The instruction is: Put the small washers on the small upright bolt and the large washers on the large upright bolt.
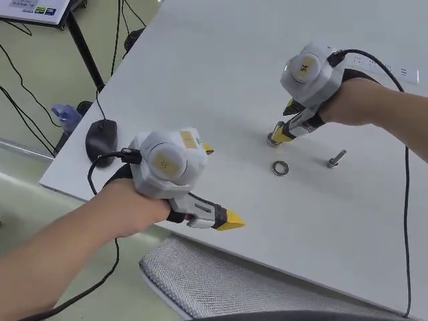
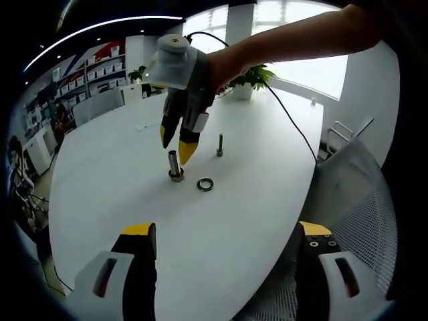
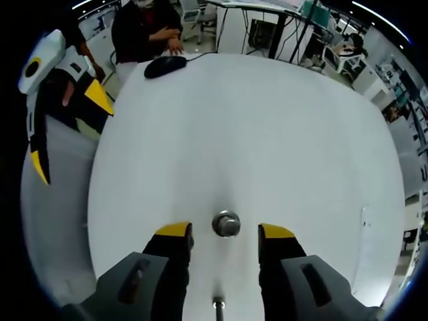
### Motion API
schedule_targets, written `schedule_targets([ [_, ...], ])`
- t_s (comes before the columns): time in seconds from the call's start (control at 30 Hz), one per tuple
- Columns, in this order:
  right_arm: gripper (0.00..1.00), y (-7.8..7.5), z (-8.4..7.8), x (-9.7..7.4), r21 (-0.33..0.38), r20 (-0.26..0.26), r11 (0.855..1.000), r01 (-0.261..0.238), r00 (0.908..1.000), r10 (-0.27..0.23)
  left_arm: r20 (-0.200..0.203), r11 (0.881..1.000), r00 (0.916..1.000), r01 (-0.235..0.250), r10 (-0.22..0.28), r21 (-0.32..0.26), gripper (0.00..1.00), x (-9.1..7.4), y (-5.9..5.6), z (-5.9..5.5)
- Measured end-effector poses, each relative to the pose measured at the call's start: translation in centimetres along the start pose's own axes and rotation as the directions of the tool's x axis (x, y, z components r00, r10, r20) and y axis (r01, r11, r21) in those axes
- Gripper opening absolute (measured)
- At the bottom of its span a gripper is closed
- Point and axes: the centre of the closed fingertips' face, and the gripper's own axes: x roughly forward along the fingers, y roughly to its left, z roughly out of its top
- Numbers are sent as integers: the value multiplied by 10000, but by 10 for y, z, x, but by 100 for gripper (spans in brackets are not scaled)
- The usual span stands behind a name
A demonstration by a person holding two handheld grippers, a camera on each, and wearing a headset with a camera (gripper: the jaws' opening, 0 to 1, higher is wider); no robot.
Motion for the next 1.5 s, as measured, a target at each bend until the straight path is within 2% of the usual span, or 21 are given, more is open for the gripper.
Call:
schedule_targets([
  [0.3,42,12,3,-20,-328,446,9995,26,9990,-11,41,10000,10000,6,-6,-6,87,-2,0,3],
  [0.63,42,28,-6,-34,-281,662,9996,-76,9978,95,99,10000,9999,-38,38,58,87,-3,1,5],
  [0.7,42,35,-8,-35,-304,684,9995,-93,9976,114,65,9999,10000,-50,50,107,87,-2,0,4],
  [0.87,43,45,-17,-33,-347,658,9992,-194,9976,216,132,9999,9999,-55,54,89,87,-3,-1,6],
  [1.17,42,60,-24,-25,-507,220,9979,-407,9989,419,188,9999,9998,-59,56,148,87,-4,0,11],
  [1.43,41,62,-33,-5,-212,79,9988,-445,9990,447,207,9998,9998,-33,29,207,87,-3,-3,13],
  [1.5,41,62,-38,6,-228,12,9987,-451,9990,451,177,9998,9998,-39,36,192,87,-3,-4,12],
])
